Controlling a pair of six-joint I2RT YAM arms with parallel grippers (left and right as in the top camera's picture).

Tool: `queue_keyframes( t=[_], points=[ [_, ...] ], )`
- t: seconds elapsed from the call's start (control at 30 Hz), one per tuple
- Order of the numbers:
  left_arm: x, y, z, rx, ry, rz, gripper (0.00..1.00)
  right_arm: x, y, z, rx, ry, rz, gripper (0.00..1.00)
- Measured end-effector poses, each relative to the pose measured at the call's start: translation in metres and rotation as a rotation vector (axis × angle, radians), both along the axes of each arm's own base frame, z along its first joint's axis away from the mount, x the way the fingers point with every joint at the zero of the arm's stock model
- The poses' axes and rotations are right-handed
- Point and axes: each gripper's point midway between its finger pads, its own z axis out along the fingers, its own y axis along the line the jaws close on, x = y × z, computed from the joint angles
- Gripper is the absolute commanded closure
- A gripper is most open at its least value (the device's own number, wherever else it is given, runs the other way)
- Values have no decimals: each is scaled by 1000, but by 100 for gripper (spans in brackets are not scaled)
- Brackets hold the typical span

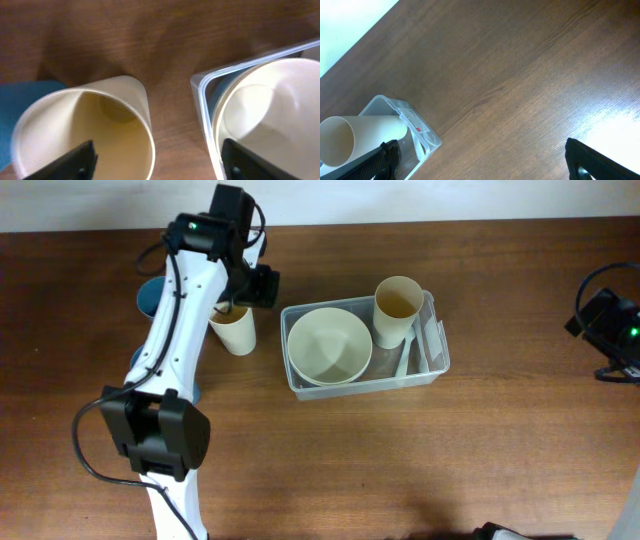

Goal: Pack container

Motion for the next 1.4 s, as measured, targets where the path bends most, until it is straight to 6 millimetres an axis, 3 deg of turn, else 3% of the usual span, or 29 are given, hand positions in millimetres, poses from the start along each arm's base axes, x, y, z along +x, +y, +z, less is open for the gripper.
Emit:
queue_keyframes(
  t=[0.2,0.3,0.47,0.6,0.7,1.0,1.17,1.4],
  points=[
    [1,-1,-22,4,19,-5,28,0,0,0,0,0,0,1],
    [-2,0,-37,11,39,-7,37,0,0,0,0,0,0,1],
    [-6,1,-60,18,65,-13,68,0,0,0,0,0,0,1],
    [-3,1,-63,15,56,-10,94,0,0,0,0,0,0,1],
    [-2,1,-63,16,52,-11,99,0,0,0,0,0,-1,1],
    [-6,-4,-62,27,62,-23,99,0,0,0,0,0,0,1],
    [-15,-12,-42,40,82,-47,99,0,0,0,0,0,0,1],
    [-3,-24,36,59,-80,-67,99,0,0,0,0,0,-1,1]
  ],
)
